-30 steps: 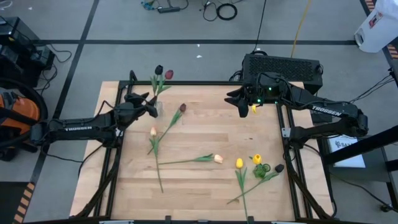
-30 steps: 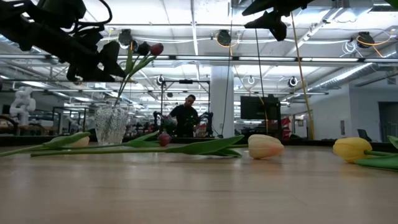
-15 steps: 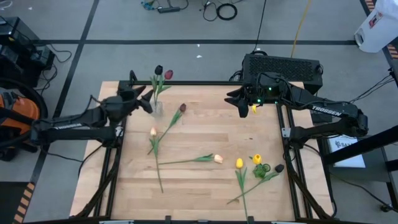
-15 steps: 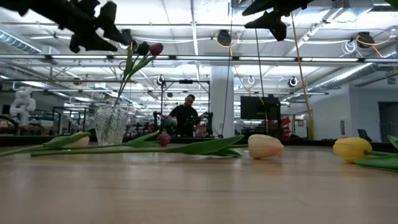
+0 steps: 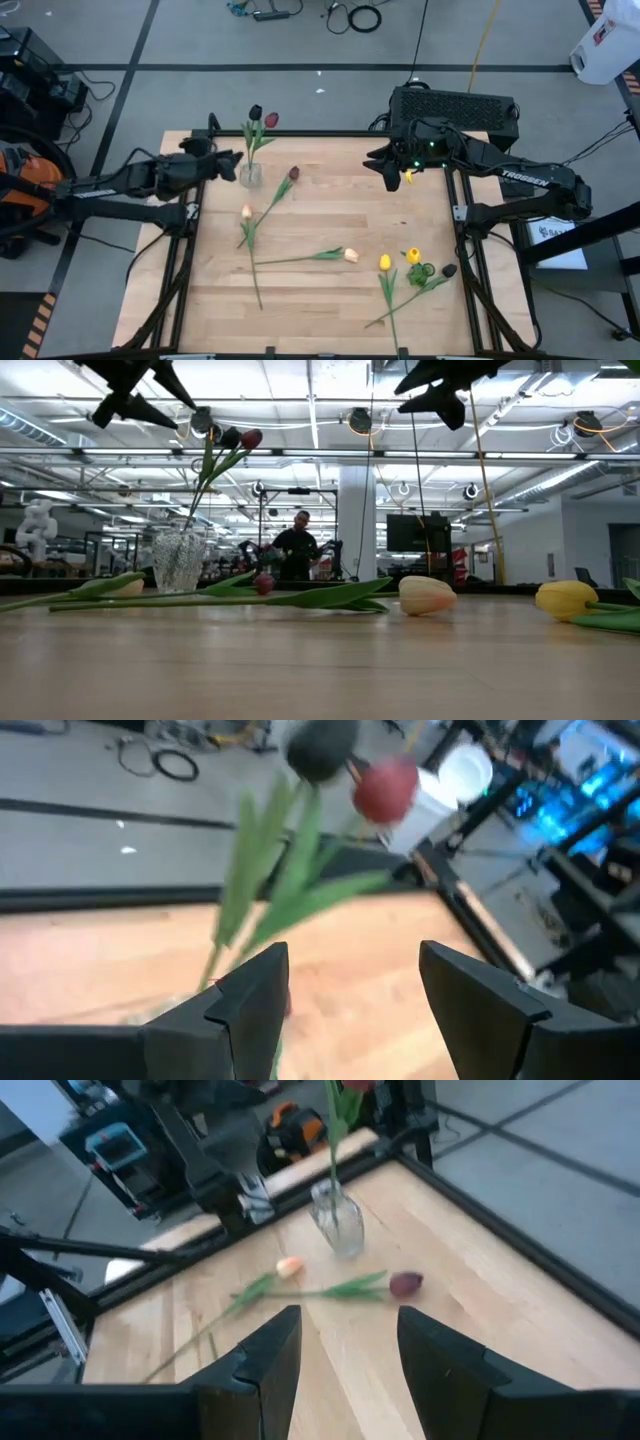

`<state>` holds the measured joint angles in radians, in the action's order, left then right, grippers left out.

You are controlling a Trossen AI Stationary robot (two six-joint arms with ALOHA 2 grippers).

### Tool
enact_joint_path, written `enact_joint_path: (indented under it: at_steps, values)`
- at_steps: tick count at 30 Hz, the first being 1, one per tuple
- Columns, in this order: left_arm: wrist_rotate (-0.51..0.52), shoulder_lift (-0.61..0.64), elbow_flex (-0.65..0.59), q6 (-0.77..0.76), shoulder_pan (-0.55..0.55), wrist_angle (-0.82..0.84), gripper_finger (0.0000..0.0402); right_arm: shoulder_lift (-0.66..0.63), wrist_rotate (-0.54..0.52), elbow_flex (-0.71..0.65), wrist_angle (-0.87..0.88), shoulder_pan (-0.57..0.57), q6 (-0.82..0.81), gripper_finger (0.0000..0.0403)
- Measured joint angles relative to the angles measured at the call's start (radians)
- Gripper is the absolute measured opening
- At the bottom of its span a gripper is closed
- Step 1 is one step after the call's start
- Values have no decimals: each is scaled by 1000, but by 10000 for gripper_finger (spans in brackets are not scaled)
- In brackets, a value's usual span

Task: Sort flowers into vase by color
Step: Put the left white flower into the transparent green vase

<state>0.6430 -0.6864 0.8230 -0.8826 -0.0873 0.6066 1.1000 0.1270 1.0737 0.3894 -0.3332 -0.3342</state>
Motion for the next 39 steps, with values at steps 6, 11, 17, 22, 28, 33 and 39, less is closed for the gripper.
enact_joint_path:
  at_steps: [6, 11, 17, 22, 28, 33, 39]
  values:
    - [0, -152, 0, -134, 115, 9, 233, -1, -4, 0, 141, 0, -67, 160]
    - [-5, -264, 0, -275, 199, 9, 233, -31, -122, 0, 296, -2, -98, 160]
    - [-73, -336, 0, -472, 273, 10, 233, -73, -126, 0, 520, -34, -175, 160]
    - [-150, -399, 0, -671, 319, 97, 233, -69, -127, 0, 707, -58, -234, 160]
    - [-399, -508, 0, -941, 372, 268, 233, -67, -126, 0, 737, -58, -229, 160]
    - [-487, -610, -1, -1022, 418, 247, 233, -67, -126, 0, 737, -58, -199, 160]
    - [-552, -717, -1, -1089, 437, 238, 233, -67, -126, 0, 737, -58, -168, 160]
